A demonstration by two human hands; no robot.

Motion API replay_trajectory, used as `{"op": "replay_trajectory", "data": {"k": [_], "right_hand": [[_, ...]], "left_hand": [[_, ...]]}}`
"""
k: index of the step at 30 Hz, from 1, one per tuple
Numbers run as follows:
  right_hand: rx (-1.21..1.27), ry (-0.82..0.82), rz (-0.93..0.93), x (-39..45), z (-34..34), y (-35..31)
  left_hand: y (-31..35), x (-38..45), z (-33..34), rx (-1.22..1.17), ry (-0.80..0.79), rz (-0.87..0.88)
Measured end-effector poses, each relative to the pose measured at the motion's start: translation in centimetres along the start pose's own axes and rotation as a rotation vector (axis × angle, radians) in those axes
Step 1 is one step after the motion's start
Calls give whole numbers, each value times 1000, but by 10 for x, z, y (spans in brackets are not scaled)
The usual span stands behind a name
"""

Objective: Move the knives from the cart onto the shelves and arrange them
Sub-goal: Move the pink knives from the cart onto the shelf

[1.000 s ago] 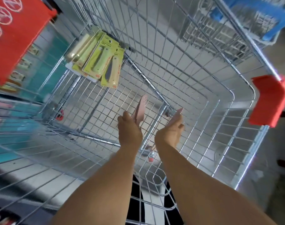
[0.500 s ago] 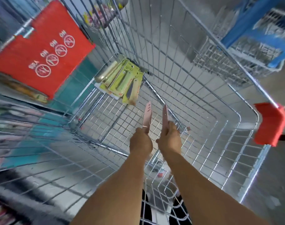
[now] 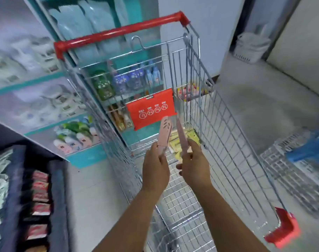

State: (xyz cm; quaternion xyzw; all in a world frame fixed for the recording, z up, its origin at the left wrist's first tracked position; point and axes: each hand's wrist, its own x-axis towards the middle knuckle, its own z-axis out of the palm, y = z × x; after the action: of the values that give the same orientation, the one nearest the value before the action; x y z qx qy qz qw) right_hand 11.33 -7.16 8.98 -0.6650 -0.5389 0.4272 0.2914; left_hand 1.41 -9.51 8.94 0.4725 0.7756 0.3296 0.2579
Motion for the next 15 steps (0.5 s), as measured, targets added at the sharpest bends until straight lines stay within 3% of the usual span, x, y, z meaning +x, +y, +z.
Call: {"op": "replay_trajectory", "data": {"k": [9, 15], "right_hand": [[-54, -308, -586, -71, 18, -146], [-4, -476, -867, -146, 78, -228]], "left_hand": [[27, -45, -163, -64, 424, -12], [7, -96, -288, -14, 725, -17]]}}
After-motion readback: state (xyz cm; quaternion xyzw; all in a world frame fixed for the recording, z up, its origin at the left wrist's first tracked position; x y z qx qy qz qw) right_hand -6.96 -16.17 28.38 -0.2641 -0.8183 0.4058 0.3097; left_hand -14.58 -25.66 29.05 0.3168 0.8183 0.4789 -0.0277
